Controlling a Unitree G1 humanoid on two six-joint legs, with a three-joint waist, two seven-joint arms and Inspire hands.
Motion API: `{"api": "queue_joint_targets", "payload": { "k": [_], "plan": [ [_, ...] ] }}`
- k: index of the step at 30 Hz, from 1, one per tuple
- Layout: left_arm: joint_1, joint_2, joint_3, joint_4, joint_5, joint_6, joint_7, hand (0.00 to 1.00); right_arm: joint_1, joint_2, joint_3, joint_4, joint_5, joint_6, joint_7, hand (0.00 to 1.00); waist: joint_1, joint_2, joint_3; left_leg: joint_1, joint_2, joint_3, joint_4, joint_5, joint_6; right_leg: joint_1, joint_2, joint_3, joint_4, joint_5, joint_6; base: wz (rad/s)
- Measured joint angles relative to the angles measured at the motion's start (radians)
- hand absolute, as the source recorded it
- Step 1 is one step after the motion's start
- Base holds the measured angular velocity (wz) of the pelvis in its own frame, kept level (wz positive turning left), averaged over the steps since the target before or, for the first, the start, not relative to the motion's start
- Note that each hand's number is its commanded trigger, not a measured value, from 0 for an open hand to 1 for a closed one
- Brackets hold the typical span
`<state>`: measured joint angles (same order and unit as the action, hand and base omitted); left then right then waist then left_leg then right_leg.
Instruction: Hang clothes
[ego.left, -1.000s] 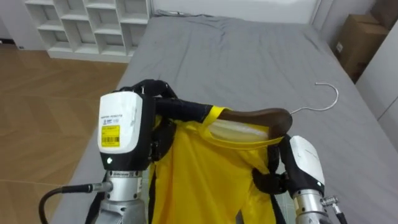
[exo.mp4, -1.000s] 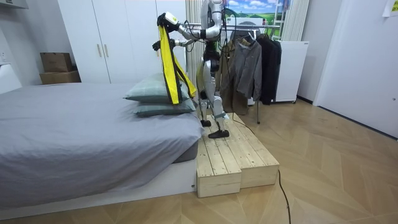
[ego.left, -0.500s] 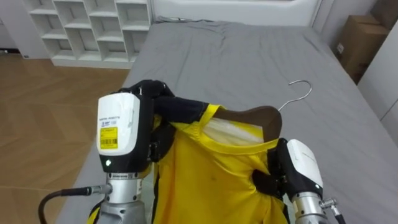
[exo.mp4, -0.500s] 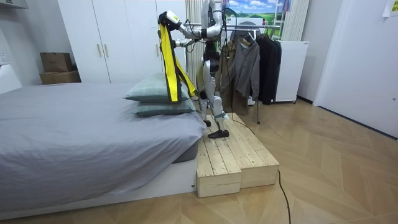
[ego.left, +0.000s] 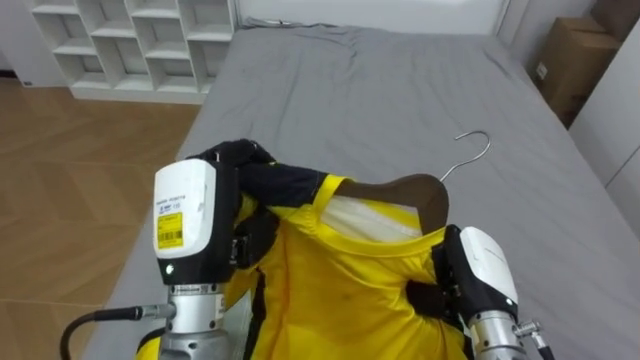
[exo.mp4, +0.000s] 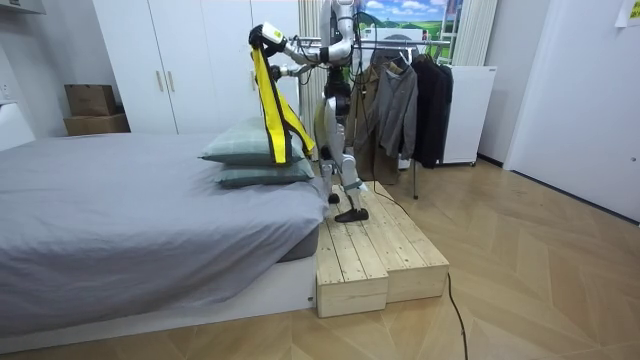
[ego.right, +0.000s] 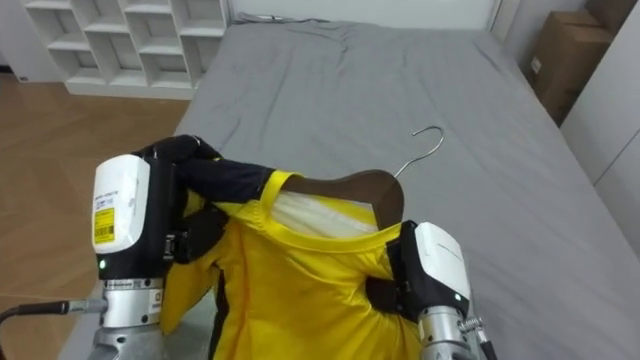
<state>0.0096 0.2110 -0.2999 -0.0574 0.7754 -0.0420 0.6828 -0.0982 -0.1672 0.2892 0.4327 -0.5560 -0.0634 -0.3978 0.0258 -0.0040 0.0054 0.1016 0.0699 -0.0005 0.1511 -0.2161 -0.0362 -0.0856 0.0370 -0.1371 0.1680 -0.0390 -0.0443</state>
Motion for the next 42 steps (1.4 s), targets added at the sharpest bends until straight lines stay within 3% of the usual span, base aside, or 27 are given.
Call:
{"api": "queue_joint_targets", "payload": {
  "k": [6, 13, 19, 26, 30, 38, 42],
  "plan": [
    [0.0, 0.0, 0.001, 0.019, 0.0, 0.0, -0.028, 0.0, 0.016, -0.001, 0.0, 0.0, -0.002, 0.0, 0.021, 1.0, 0.0, -0.001, 0.0005, 0.01, -0.001, 0.024, -0.002, 0.0, 0.0, 0.0, 0.001, 0.013, 0.003, -0.001, 0.001, -0.07],
    [0.005, -0.005, 0.001, 0.069, -0.009, -0.002, -0.062, 0.0, 0.031, 0.003, -0.009, 0.03, -0.02, 0.0, 0.065, 1.0, -0.019, -0.016, 0.0085, 0.024, -0.007, 0.045, -0.007, 0.0, 0.0, 0.001, 0.002, 0.05, 0.008, -0.003, 0.004, -0.1],
    [0.029, -0.009, 0.001, 0.078, -0.037, -0.002, -0.08, 0.0, 0.049, 0.005, -0.039, 0.03, -0.038, 0.0, 0.082, 1.0, -0.023, -0.016, 0.0081, 0.029, -0.009, 0.059, -0.007, 0.0, 0.0, 0.001, 0.002, 0.055, 0.01, -0.003, 0.005, -0.06],
    [0.04, -0.007, 0.006, 0.176, -0.116, 0.0, -0.09, 0.0, 0.05, 0.005, -0.07, 0.03, -0.065, 0.001, 0.084, 1.0, -0.03, -0.016, 0.0074, 0.031, -0.009, 0.083, -0.007, 0.0, 0.0, 0.0, 0.001, 0.058, 0.016, -0.005, 0.008, 0.0],
    [0.054, -0.003, 0.049, 0.268, -0.12, 0.002, -0.106, 0.0, 0.074, 0.003, -0.11, 0.03, -0.116, 0.001, 0.084, 1.0, -0.029, -0.014, -0.0016, 0.036, -0.009, 0.083, -0.003, 0.0, 0.0, 0.002, 0.001, 0.057, 0.021, -0.005, 0.008, 0.0],
    [0.101, -0.006, 0.113, 0.365, -0.178, 0.023, -0.126, 0.0, 0.176, 0.002, -0.142, 0.033, -0.095, 0.043, 0.084, 1.0, -0.023, -0.01, -0.0018, 0.05, -0.009, 0.085, -0.018, -0.001, 0.001, 0.014, 0.001, 0.056, 0.018, -0.006, 0.01, 0.02],
    [0.115, -0.006, 0.143, 0.418, -0.267, 0.045, -0.126, 0.0, 0.187, -0.002, -0.166, 0.034, -0.041, 0.057, 0.084, 1.0, -0.022, 0.004, -0.0026, 0.051, -0.007, 0.086, -0.024, -0.011, 0.017, 0.013, 0.004, 0.055, 0.021, -0.005, 0.011, 0.0]
  ]
}}
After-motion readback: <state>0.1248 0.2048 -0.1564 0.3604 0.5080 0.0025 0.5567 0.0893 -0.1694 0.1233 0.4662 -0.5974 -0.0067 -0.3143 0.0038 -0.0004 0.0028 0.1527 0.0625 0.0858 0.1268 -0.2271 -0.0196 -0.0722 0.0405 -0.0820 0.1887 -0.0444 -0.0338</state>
